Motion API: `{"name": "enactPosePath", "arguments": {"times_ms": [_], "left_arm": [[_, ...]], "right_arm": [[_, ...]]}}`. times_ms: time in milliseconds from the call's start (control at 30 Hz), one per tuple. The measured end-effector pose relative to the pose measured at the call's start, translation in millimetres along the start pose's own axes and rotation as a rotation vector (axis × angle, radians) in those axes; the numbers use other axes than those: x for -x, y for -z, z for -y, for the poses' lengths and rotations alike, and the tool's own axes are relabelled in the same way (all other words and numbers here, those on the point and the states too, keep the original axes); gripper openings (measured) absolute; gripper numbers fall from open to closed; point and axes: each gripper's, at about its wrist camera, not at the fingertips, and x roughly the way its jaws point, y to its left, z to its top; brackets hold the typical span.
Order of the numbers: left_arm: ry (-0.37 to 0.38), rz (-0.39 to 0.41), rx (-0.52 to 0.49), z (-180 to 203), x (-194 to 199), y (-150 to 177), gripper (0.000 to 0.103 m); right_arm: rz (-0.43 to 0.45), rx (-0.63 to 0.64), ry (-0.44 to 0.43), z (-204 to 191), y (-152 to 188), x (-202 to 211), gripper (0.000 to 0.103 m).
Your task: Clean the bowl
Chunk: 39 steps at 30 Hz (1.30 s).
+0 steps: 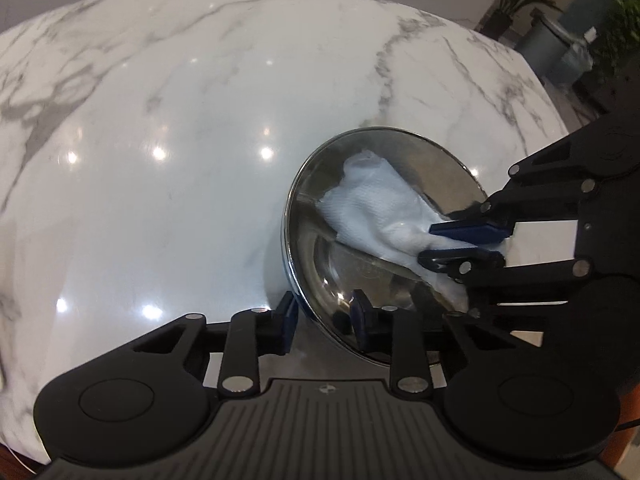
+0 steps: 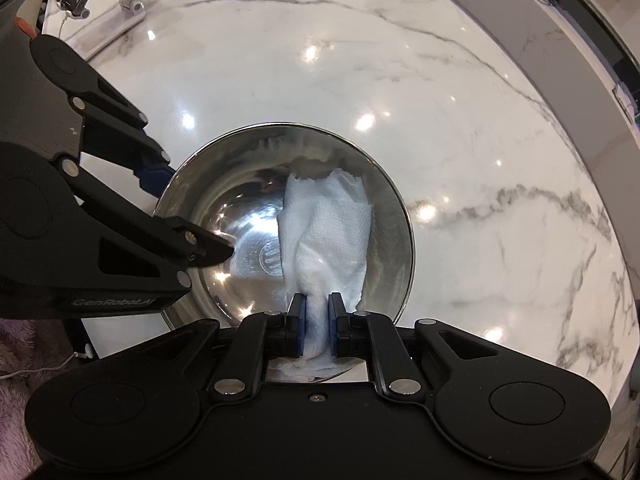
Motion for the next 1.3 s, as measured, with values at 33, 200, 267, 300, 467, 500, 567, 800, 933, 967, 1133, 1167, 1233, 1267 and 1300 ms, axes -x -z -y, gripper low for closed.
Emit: {"name": "enactPosePath", "arguments": {"times_ms": [33, 200, 267, 300, 467, 500, 567, 800, 933, 967, 1133, 1167, 1233, 1267, 1300], "left_arm": [[-0.002, 0.000, -0.003, 0.0, -0.5, -1.0, 0.021], [-0.003, -0.005, -0.003, -0.8, -1.2, -2.9, 0.019], [-0.004, -0.005, -0.004, -1.2, -1.1, -3.1, 0.018], [-0.004, -0.005, -0.004, -1.5, -1.0, -3.2, 0.017], [-0.016, -0.004, -0.019, -1.4, -0.1, -2.7, 0.017], [-0.017, -0.004, -0.024, -1.2, -0.1, -2.9, 0.017], [-0.021, -0.001, -0.035, -0.7, 0.3, -3.3, 0.016], [-0.045, 0.015, -0.081, 3.6, 2.4, -5.6, 0.014], [-0.043, 0.018, -0.086, 3.1, 2.7, -5.9, 0.014], [-0.041, 0.018, -0.084, 2.5, 2.8, -5.9, 0.014], [-0.037, 0.019, -0.071, 1.2, 3.5, -5.6, 0.014], [-0.036, 0.017, -0.065, 1.0, 3.6, -5.6, 0.014], [-0.030, 0.012, -0.043, -0.4, 3.9, -5.1, 0.015], [-0.025, 0.003, -0.025, -1.9, 3.9, -4.1, 0.019], [-0.019, -0.008, -0.006, -3.5, 3.7, -3.0, 0.023]], "right_arm": [[0.000, -0.005, -0.006, 3.2, 2.7, 2.2, 0.010], [0.016, -0.117, -0.137, 7.2, 5.8, -1.7, 0.011], [0.028, -0.151, -0.210, 9.1, 7.2, -2.0, 0.011], [0.035, -0.168, -0.247, 10.1, 8.0, -2.1, 0.011], [0.048, -0.217, -0.338, 17.8, 9.3, -2.8, 0.011], [0.047, -0.207, -0.333, 16.5, 8.8, 0.2, 0.011], [0.040, -0.170, -0.304, 15.2, 8.2, 3.2, 0.010], [0.007, 0.069, -0.064, 0.2, -3.4, 0.8, 0.009], [0.009, 0.227, 0.134, -13.3, 0.1, 1.6, 0.009], [0.008, 0.214, 0.129, -10.5, 0.2, 1.8, 0.009], [0.013, 0.142, 0.085, 5.3, -0.7, 3.8, 0.009], [0.014, 0.127, 0.076, 8.4, -1.0, 4.3, 0.009], [0.015, 0.106, 0.062, 14.0, -1.8, 5.0, 0.009], [0.012, 0.100, 0.058, 16.4, -2.3, 5.3, 0.009], [0.010, 0.094, 0.054, 18.7, -2.7, 5.5, 0.009]]}}
